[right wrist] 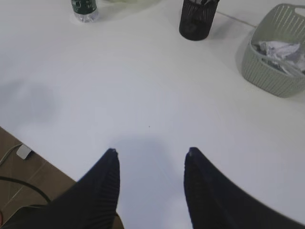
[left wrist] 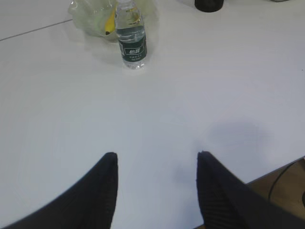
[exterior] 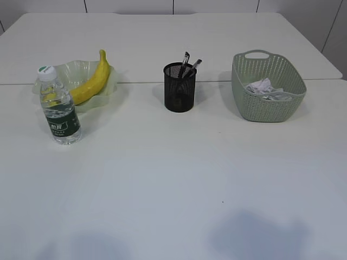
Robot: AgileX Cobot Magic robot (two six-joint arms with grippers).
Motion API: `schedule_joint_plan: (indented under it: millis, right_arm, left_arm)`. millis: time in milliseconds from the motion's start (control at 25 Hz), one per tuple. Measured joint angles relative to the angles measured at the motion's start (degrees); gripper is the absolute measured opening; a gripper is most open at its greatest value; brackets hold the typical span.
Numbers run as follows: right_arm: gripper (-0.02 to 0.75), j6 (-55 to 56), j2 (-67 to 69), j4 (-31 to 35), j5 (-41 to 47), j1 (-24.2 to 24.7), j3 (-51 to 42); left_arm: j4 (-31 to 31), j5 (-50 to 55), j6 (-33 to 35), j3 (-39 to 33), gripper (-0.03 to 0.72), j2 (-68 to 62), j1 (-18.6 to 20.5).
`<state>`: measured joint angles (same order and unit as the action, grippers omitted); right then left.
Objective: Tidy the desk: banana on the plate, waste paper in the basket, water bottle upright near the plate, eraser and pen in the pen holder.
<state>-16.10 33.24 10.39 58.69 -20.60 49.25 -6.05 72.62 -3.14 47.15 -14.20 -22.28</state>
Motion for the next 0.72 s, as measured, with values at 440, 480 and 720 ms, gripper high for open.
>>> schedule_joint_plan:
  millis: [440, 480, 720]
  right_arm:
    - [0.335, 1.4, -14.0, 0.0, 5.0, 0.0, -13.3]
    - [0.335, 1.6, -15.4, 0.0, 5.4, 0.0, -13.6]
    - [0.336, 1.6, -25.6, -0.3, 9.0, 0.0, -13.8]
  left_arm:
    - [4.5, 0.0, 0.0, -7.6, 0.413, 6.5, 0.0]
    - [4.8, 0.0, 0.0, -8.8, 0.425, 7.0, 0.0]
    - [6.0, 0.1, 0.4, -13.3, 0.481, 9.3, 0.0]
